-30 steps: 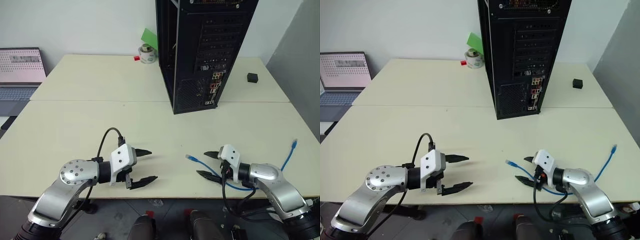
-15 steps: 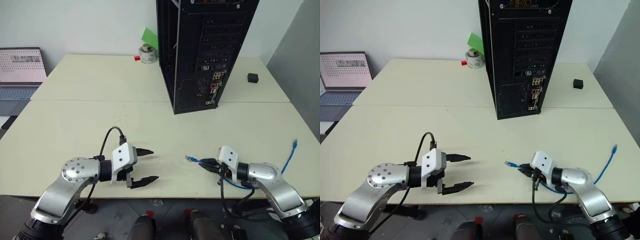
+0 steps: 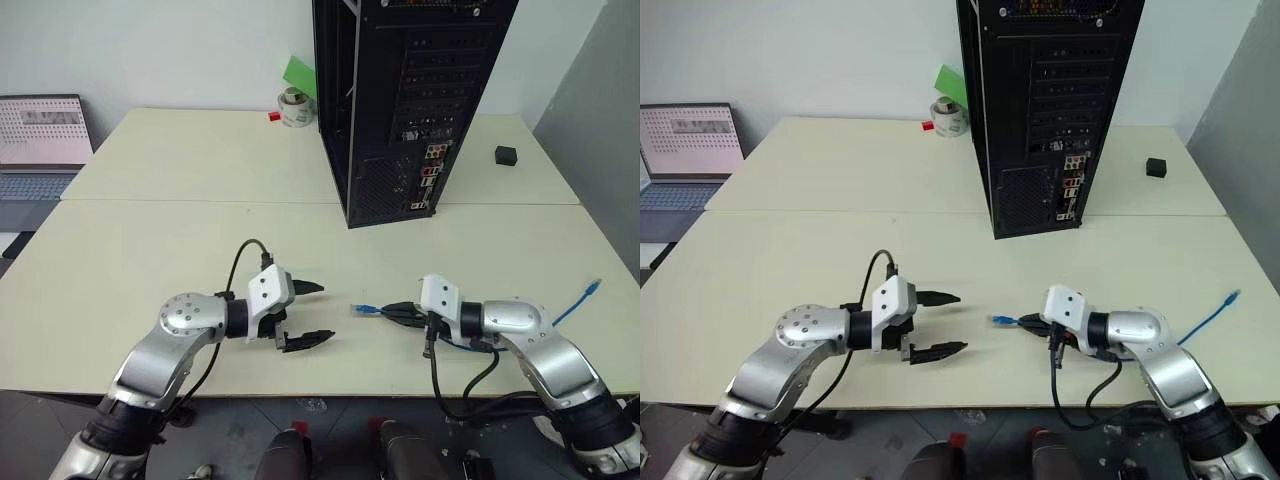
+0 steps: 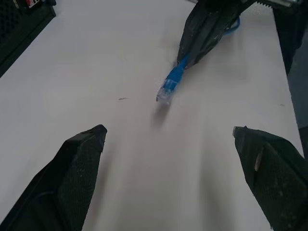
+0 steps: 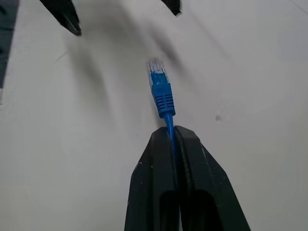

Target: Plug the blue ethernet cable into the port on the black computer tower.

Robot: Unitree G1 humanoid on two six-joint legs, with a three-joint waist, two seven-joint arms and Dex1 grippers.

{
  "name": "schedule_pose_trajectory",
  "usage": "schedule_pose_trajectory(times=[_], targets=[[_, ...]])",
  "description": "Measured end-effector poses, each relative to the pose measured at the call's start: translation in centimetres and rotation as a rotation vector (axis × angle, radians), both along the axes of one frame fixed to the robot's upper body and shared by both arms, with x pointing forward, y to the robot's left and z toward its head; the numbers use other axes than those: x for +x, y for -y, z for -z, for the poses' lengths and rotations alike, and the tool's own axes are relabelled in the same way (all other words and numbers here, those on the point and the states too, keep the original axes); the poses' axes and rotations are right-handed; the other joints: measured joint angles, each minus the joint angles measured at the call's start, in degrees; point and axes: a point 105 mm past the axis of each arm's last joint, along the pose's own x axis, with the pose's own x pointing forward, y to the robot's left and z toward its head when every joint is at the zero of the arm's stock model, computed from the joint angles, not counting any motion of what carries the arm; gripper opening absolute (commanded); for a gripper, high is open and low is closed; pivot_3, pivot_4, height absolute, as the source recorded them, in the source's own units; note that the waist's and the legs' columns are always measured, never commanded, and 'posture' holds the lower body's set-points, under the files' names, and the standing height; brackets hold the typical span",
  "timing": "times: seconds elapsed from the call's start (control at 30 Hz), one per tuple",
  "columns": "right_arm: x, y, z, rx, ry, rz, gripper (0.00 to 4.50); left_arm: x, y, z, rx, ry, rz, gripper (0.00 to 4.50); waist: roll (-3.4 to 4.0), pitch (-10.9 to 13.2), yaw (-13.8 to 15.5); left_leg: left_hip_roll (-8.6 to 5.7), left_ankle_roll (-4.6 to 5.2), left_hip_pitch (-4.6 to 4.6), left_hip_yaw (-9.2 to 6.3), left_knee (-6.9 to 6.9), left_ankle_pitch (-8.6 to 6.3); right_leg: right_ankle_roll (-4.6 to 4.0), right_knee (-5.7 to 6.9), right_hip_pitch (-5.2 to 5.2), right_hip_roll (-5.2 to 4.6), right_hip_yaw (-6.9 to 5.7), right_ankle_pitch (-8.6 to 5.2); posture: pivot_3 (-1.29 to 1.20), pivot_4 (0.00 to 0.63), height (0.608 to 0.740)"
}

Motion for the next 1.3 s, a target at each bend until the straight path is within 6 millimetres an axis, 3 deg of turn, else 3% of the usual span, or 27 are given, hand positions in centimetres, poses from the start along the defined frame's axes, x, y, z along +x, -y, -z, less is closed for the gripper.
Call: schedule_pose_trajectory(times=[0.3, 0.87, 1.07, 1.1, 1.3], targets=[[-0.2, -1.2, -0.7, -0.013, 0.006, -0.076, 0.02, 0.2, 1.0, 0.7, 0.023, -0.016, 0.09, 4.5, 0.0, 0.0, 0.0, 0.0, 0.0, -0.01, -0.02, 0.01, 0.0, 0.0, 0.01, 0.0, 0.0, -0.03, 0.0, 0.0, 0.15, 0.74], [-0.6, -1.9, -0.5, -0.022, -0.003, -0.112, 0.0, 0.3, 1.3, 1.1, 0.036, -0.013, 0.129, 0.48, 0.0, 0.0, 0.0, 0.0, 0.0, -0.02, -0.04, 0.02, 0.0, 0.0, 0.01, 0.0, -0.01, -0.04, 0.0, 0.0, 0.15, 0.74], [-0.5, -1.8, -0.5, -0.029, -0.002, -0.112, 0.0, 0.3, 1.4, 1.2, 0.043, -0.005, 0.137, 0.3, 0.0, 0.0, 0.0, 0.0, 0.0, -0.02, -0.04, 0.02, 0.0, 0.0, 0.01, 0.0, -0.01, -0.04, 0.0, 0.0, 0.15, 0.74], [-0.5, -1.7, -0.5, -0.033, -0.009, -0.114, 0.47, 0.3, 1.4, 1.2, 0.043, -0.004, 0.138, 0.3, 0.0, 0.0, 0.0, 0.0, 0.0, -0.02, -0.03, 0.02, 0.0, 0.0, 0.01, 0.0, -0.01, -0.03, 0.0, 0.0, 0.15, 0.74], [-0.7, -1.6, -0.5, -0.049, -0.039, -0.134, 1.65, 0.1, 1.6, 1.1, 0.035, 0.036, 0.156, 0.3, 0.0, 0.0, 0.0, 0.0, 0.0, -0.02, -0.03, 0.02, 0.0, 0.0, 0.01, -0.01, -0.01, -0.03, 0.0, 0.0, 0.15, 0.74]])
